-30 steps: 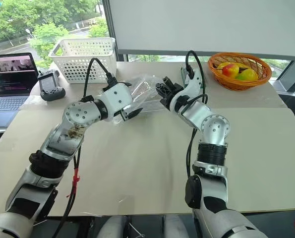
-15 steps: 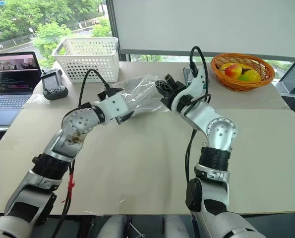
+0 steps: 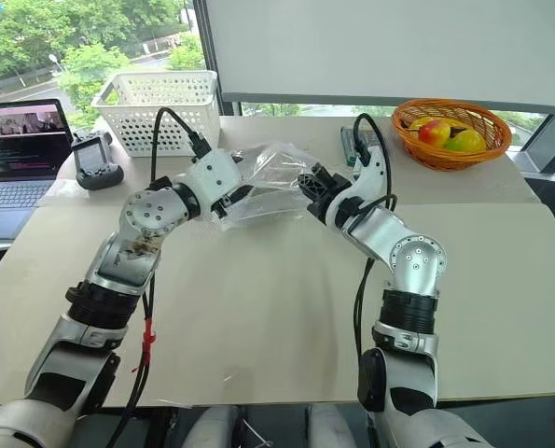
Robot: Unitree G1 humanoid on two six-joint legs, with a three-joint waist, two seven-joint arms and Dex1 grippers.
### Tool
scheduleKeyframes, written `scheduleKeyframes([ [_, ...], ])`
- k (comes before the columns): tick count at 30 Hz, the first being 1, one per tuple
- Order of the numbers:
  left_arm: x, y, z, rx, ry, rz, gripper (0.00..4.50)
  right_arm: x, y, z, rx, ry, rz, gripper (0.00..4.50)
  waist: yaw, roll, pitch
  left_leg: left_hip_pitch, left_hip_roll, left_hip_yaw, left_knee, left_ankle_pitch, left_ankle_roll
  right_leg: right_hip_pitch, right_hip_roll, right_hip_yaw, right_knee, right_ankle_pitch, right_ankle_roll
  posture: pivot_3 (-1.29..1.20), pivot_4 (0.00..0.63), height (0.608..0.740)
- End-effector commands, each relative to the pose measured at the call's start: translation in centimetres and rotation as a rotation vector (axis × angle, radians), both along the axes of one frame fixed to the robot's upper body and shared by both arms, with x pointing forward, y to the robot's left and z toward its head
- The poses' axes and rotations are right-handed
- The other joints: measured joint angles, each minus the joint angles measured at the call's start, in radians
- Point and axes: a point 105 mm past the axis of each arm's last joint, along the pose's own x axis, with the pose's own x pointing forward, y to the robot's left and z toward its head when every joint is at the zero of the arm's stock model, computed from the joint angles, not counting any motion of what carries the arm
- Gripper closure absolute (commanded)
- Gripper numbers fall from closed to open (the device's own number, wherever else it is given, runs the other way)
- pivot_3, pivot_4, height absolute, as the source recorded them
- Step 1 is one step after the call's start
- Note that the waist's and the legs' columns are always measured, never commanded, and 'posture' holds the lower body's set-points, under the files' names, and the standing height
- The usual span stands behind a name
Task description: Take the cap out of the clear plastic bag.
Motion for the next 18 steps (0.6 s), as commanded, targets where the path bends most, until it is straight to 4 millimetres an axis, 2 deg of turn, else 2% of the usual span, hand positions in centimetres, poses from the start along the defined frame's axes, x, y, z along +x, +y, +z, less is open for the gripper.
scheduleKeyframes([
  [1,-0.1,0.3,1.0,0.011,-0.051,0.006,3.67,-0.7,-0.6,1.6,0.002,-0.066,-0.010,4.50,0.001,0.000,0.000,0.000,0.000,0.000,0.000,0.000,0.000,0.000,0.000,0.000,0.000,0.000,0.000,0.00,0.150,0.740],
  [3,0.0,0.3,0.8,0.019,-0.043,0.002,4.47,-0.8,-0.8,1.6,-0.010,-0.069,-0.014,4.50,0.001,0.000,0.000,0.000,0.000,0.000,0.000,0.000,0.000,0.000,0.000,0.000,0.000,0.000,0.000,0.00,0.150,0.740],
  [8,0.4,0.2,0.0,0.019,0.007,-0.006,4.47,-1.7,-1.1,1.5,-0.102,-0.097,-0.001,4.50,0.003,0.000,0.000,0.000,0.000,0.000,0.000,0.000,0.000,0.000,0.000,0.000,0.000,0.000,0.000,0.00,0.150,0.740],
  [12,0.8,-0.3,-0.4,0.005,0.032,-0.009,4.47,-2.7,-0.9,2.0,-0.110,-0.142,0.030,4.50,0.003,0.000,0.000,0.000,0.000,0.000,0.000,0.000,0.000,0.000,0.000,0.000,0.000,0.000,0.000,0.00,0.150,0.740],
  [15,1.0,-1.1,-0.5,-0.014,0.054,-0.031,4.50,-4.3,-0.3,2.8,-0.089,-0.201,0.097,3.73,0.003,0.000,0.000,0.000,0.000,0.000,0.000,0.000,0.000,0.000,0.000,0.000,0.000,0.000,0.000,0.00,0.150,0.740],
  [18,1.3,-2.0,-0.5,-0.054,0.092,-0.054,4.50,-5.1,-0.2,2.8,-0.122,-0.220,0.114,2.65,0.003,0.000,0.000,0.000,0.000,0.000,0.000,0.000,0.000,0.001,0.000,0.000,0.000,0.000,0.000,0.00,0.150,0.740],
])
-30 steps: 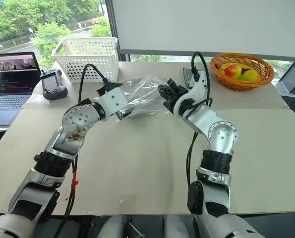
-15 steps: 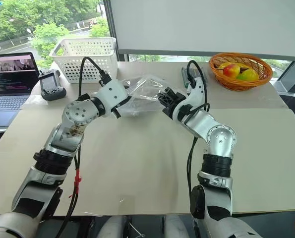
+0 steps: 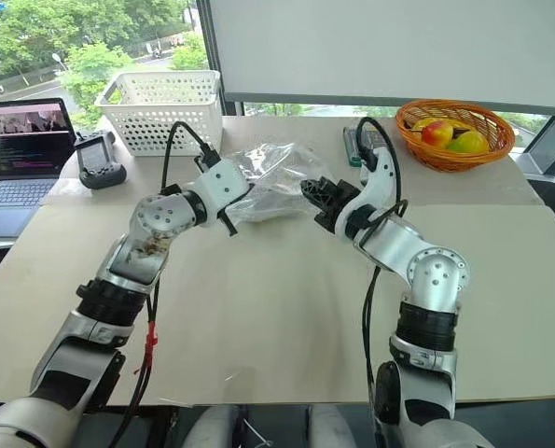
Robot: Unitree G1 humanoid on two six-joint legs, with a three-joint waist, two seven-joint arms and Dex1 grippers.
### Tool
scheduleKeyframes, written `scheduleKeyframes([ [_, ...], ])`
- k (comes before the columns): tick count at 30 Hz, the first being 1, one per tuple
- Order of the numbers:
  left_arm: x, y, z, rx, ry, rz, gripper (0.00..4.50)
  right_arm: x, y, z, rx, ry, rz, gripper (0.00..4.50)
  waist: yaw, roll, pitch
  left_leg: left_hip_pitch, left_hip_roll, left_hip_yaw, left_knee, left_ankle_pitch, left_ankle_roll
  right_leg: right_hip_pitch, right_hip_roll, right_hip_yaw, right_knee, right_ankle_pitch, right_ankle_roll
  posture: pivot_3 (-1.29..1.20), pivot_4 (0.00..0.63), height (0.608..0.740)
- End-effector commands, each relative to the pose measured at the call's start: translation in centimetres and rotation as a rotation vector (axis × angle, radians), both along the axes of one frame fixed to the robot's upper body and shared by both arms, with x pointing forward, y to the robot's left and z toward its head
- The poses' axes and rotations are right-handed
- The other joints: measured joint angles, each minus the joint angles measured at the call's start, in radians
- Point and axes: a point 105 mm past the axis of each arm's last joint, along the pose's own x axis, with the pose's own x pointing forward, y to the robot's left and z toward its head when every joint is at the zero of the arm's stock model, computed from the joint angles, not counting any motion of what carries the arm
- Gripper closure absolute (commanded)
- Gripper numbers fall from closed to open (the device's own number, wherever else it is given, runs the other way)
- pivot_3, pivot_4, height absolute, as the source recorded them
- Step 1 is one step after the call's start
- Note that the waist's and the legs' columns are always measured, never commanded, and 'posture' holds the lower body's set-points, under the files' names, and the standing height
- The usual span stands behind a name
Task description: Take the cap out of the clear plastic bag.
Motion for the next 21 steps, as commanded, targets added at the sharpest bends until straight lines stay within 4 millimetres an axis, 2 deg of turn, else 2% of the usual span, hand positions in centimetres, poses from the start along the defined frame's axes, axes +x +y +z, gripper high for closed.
scheduleKeyframes([
  [1,0.2,-1.1,1.8,-0.065,-0.007,-0.034,4.50,-1.8,0.4,1.7,-0.019,-0.093,0.056,2.31,0.000,0.000,0.000,0.000,0.000,0.000,0.000,0.000,0.000,0.000,0.000,0.000,0.000,0.000,0.000,0.00,0.150,0.740],
  [5,0.8,-1.7,2.7,-0.138,0.038,-0.037,4.50,-3.7,-0.1,1.9,-0.116,-0.164,0.120,0.91,0.001,0.000,0.000,0.000,0.000,0.000,0.000,0.000,0.000,0.000,0.000,0.000,0.000,0.000,0.000,0.00,0.150,0.740],
  [8,1.5,-1.8,4.6,-0.278,0.111,-0.036,4.50,-6.1,-0.4,2.5,-0.255,-0.261,0.214,0.06,0.001,0.000,0.000,-0.001,-0.001,0.000,0.000,0.000,0.000,0.000,0.000,0.000,-0.001,0.000,0.000,0.00,0.150,0.740],
  [10,2.1,-2.0,6.6,-0.431,0.218,-0.042,4.50,-6.8,-1.0,1.8,-0.399,-0.277,0.229,0.06,0.001,-0.001,0.001,-0.001,-0.001,0.000,0.001,0.000,0.000,0.000,0.000,0.000,-0.001,0.000,0.001,0.00,0.150,0.740],
  [12,1.4,-3.5,8.3,-0.548,0.374,-0.145,4.50,-6.9,-1.7,0.9,-0.504,-0.259,0.228,0.06,0.001,-0.002,0.001,-0.003,-0.001,-0.002,0.003,0.000,0.000,0.000,0.000,-0.002,-0.001,-0.001,0.001,0.00,0.150,0.740],
  [15,-0.5,-5.1,8.4,-0.539,0.552,-0.274,4.50,-6.8,-2.4,0.4,-0.578,-0.258,0.223,0.06,-0.004,-0.001,0.001,-0.004,-0.001,-0.003,0.004,0.000,0.001,0.001,0.000,-0.003,-0.003,-0.001,0.002,0.00,0.150,0.740],
  [16,-2.1,-5.6,7.2,-0.476,0.645,-0.346,4.50,-6.5,-2.7,0.6,-0.582,-0.262,0.200,0.06,-0.005,-0.001,0.001,-0.004,-0.001,-0.002,0.004,-0.001,0.001,0.001,0.000,-0.002,-0.003,-0.001,0.003,0.00,0.150,0.740],
  [18,-4.7,-6.2,5.1,-0.346,0.725,-0.441,4.50,-6.0,-3.1,1.0,-0.584,-0.271,0.168,0.06,-0.013,0.000,0.000,-0.002,-0.001,-0.001,0.003,-0.001,0.001,0.001,0.001,0.000,-0.001,-0.002,0.003,0.00,0.150,0.740],
  [21,-6.7,-6.3,3.0,-0.190,0.736,-0.492,4.50,-5.7,-2.8,1.6,-0.552,-0.293,0.154,0.06,-0.016,-0.001,0.000,0.000,-0.001,-0.001,0.001,-0.001,0.001,0.001,0.001,0.001,0.000,-0.002,0.002,0.00,0.150,0.740],
])
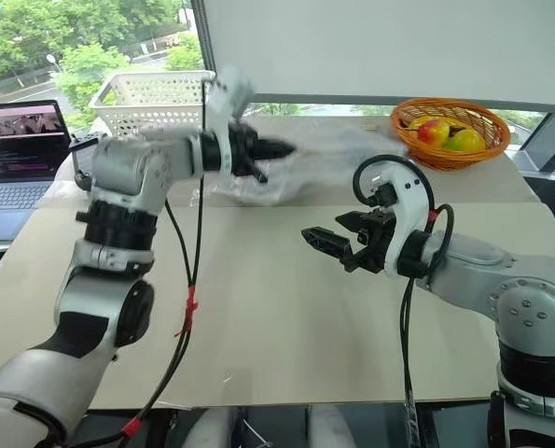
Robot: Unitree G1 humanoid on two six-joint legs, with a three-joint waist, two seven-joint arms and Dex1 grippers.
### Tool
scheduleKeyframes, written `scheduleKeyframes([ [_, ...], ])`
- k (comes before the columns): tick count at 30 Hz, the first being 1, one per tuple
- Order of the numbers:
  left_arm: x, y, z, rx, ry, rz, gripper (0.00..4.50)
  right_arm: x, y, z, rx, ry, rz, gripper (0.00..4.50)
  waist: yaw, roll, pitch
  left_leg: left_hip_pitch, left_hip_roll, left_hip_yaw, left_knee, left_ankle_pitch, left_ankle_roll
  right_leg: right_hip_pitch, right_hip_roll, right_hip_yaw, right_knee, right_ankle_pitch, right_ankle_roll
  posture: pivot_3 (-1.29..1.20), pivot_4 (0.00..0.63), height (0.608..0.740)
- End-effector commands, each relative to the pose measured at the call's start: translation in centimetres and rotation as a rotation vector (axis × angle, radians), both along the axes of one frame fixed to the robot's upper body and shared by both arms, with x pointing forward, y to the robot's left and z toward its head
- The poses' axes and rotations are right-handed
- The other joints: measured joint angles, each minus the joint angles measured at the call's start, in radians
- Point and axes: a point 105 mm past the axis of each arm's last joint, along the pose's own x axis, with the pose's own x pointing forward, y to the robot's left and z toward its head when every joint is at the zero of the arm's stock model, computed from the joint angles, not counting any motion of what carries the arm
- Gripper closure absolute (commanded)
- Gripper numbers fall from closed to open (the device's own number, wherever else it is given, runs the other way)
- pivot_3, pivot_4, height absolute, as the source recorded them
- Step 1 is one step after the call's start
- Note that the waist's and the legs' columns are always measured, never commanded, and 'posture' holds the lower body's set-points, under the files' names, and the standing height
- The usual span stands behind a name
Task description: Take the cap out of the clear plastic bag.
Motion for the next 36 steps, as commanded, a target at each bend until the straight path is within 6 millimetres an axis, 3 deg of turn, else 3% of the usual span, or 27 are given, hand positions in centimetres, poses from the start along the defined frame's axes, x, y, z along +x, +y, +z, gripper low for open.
scheduleKeyframes([
  [1,-3.0,-1.1,-0.2,0.094,-0.068,-0.166,4.50,0.2,0.6,2.0,0.061,-0.089,0.004,0.06,0.001,0.000,0.000,0.000,0.000,0.000,0.000,0.000,0.000,0.000,0.000,0.000,0.000,0.000,0.000,0.00,0.150,0.740],
  [4,-3.4,-0.9,-1.5,0.193,-0.157,-0.209,4.50,0.5,0.8,2.7,0.145,-0.095,-0.017,0.06,0.008,0.000,0.000,0.000,0.000,0.000,0.001,0.000,-0.001,0.000,0.000,0.000,0.000,0.001,-0.001,0.00,0.150,0.740],
  [7,-2.3,-0.9,-1.9,0.198,-0.181,-0.145,4.50,0.2,0.7,2.3,0.184,-0.061,-0.028,0.06,0.023,0.000,0.000,0.000,0.000,0.001,0.001,0.000,-0.001,0.001,0.000,0.000,0.000,0.001,-0.001,0.00,0.150,0.740],
  [9,-1.5,-1.3,-1.6,0.174,-0.199,-0.107,4.50,-1.2,0.9,2.1,0.195,-0.046,0.020,0.06,0.033,-0.001,0.000,0.000,0.000,0.000,0.001,0.000,-0.001,0.001,0.000,0.000,-0.001,0.001,-0.001,0.00,0.150,0.740],
  [11,-0.5,-1.7,-1.3,0.148,-0.221,-0.055,4.50,-3.3,1.1,3.3,0.250,-0.070,0.103,0.06,0.044,0.000,0.000,-0.001,-0.001,0.000,0.002,0.000,-0.001,0.001,0.000,0.000,-0.002,0.000,0.000,0.00,0.150,0.740],
  [15,1.7,-2.4,-2.4,0.173,-0.329,0.020,4.50,-6.1,0.7,4.5,0.276,-0.072,0.197,0.06,0.046,-0.001,0.000,-0.004,-0.001,0.000,0.004,0.000,0.000,0.001,-0.001,0.000,-0.002,0.001,0.000,0.00,0.150,0.740],
  [17,2.1,-3.4,-3.4,0.194,-0.375,0.014,4.50,-5.7,0.3,2.7,0.193,-0.006,0.149,0.06,0.046,-0.001,0.000,-0.003,-0.001,-0.001,0.004,0.000,0.000,0.002,-0.001,0.000,-0.003,0.001,0.000,0.00,0.150,0.740],
  [21,1.4,-5.2,-3.2,0.143,-0.358,-0.043,4.50,-4.1,-0.3,-1.1,0.138,0.122,0.020,0.06,0.042,-0.001,0.000,-0.001,-0.001,0.000,0.004,0.000,0.000,0.004,-0.001,0.001,-0.003,0.001,0.000,0.00,0.150,0.740],
  [27,0.4,-5.9,-1.8,0.105,-0.348,-0.083,4.50,-1.5,-2.2,-5.2,0.247,0.221,-0.214,0.06,0.039,-0.001,0.000,-0.001,-0.001,0.001,0.004,0.000,0.000,0.002,0.000,0.002,-0.001,0.001,0.000,0.00,0.150,0.740],
  [32,-0.9,-6.1,-1.8,0.113,-0.328,-0.133,4.50,0.8,-5.3,-5.6,0.375,0.189,-0.388,0.06,0.042,-0.001,0.000,-0.002,-0.002,0.001,0.005,0.000,0.000,0.003,0.000,0.002,-0.002,0.001,0.001,0.00,0.150,0.740],
  [36,-1.7,-6.1,-2.1,0.120,-0.314,-0.150,4.50,1.2,-6.1,-5.2,0.414,0.159,-0.411,0.06,0.042,-0.001,0.000,-0.002,-0.001,0.001,0.005,0.000,0.000,0.002,0.000,0.002,-0.002,0.001,0.001,0.00,0.150,0.740],
])
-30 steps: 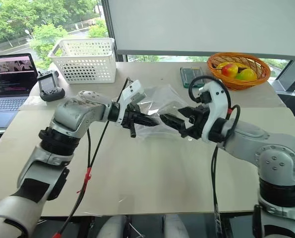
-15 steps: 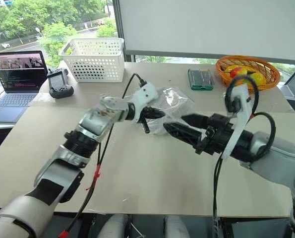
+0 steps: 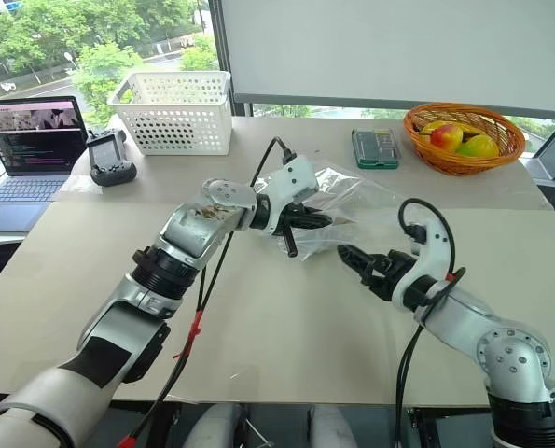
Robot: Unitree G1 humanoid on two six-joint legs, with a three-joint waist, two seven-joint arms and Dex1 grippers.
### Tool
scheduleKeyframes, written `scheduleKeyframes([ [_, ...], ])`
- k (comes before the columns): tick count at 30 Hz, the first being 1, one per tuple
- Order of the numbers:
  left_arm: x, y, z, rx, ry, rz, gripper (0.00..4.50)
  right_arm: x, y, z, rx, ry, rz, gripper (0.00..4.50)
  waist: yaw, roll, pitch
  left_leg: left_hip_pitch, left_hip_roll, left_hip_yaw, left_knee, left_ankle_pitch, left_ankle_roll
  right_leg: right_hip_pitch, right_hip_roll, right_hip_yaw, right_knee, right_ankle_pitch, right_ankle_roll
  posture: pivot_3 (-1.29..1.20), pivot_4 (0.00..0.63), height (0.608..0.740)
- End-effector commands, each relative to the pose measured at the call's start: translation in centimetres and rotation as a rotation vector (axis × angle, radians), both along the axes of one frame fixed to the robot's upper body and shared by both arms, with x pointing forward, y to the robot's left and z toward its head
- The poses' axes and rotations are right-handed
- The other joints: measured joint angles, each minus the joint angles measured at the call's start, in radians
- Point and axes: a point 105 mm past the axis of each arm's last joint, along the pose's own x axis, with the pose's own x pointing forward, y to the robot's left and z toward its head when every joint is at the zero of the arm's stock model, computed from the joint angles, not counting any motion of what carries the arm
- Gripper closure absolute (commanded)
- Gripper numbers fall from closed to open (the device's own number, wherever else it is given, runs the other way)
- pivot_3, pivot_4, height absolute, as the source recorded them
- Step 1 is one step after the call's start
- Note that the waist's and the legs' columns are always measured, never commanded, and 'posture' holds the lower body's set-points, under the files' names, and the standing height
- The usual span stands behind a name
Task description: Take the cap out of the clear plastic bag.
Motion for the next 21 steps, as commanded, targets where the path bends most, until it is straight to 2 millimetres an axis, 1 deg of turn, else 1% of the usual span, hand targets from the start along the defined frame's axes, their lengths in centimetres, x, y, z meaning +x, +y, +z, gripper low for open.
scheduleKeyframes([
  [1,-1.1,-0.5,0.9,-0.018,-0.017,-0.039,4.50,0.3,-0.9,2.4,0.035,-0.106,-0.030,0.06,-0.002,0.000,0.000,0.000,0.000,0.000,0.000,0.000,0.000,0.000,0.000,0.000,0.000,0.000,0.000,0.00,0.150,0.740],
  [5,-1.4,-0.7,0.8,-0.014,-0.018,-0.044,4.50,0.4,-0.6,3.8,0.045,-0.154,-0.002,0.06,-0.002,0.000,0.000,0.001,0.000,0.000,0.000,0.000,0.000,0.000,0.000,0.000,0.001,0.000,0.000,0.00,0.150,0.740],
  [8,-1.5,-0.7,0.8,-0.015,-0.018,-0.039,4.50,0.2,0.1,5.3,0.055,-0.202,0.038,0.06,-0.002,0.000,0.000,0.001,0.000,0.000,0.000,0.000,0.000,0.001,0.000,0.000,0.001,0.000,0.000,0.00,0.150,0.740],
  [9,-1.5,-0.7,0.7,-0.015,-0.018,-0.039,4.50,0.3,0.1,5.5,0.047,-0.207,0.042,0.06,-0.002,0.000,0.000,0.001,0.000,0.000,0.000,0.000,0.000,0.001,0.000,0.000,0.001,0.000,0.000,0.00,0.150,0.740],
  [14,-1.9,-1.0,1.1,-0.025,-0.014,-0.045,4.50,1.5,0.3,4.2,-0.004,-0.185,0.021,0.06,-0.001,0.000,0.000,0.001,0.000,0.000,0.000,0.000,0.000,0.001,0.000,0.000,0.000,0.000,0.000,0.00,0.150,0.740],
  [16,-2.0,-1.0,1.3,-0.028,-0.008,-0.047,4.50,2.3,0.5,3.7,-0.017,-0.192,0.007,0.06,-0.001,0.000,0.000,0.001,0.000,0.000,0.000,0.000,0.000,0.001,0.000,0.000,0.000,0.000,0.000,0.00,0.150,0.740],
  [18,-2.1,-0.9,1.9,-0.039,0.006,-0.047,4.50,3.3,0.7,2.8,-0.076,-0.191,-0.002,0.06,-0.005,0.000,0.000,0.001,0.000,0.000,0.000,0.000,0.000,0.001,0.000,0.000,0.000,0.000,0.000,0.00,0.150,0.740],
  [21,-2.5,-0.8,3.2,-0.076,0.071,-0.053,4.50,4.6,1.2,1.4,-0.095,-0.190,-0.001,0.06,-0.007,0.000,0.000,0.001,0.000,0.000,0.000,0.000,0.000,0.000,0.000,0.000,0.001,0.000,0.000,0.00,0.150,0.740],
])
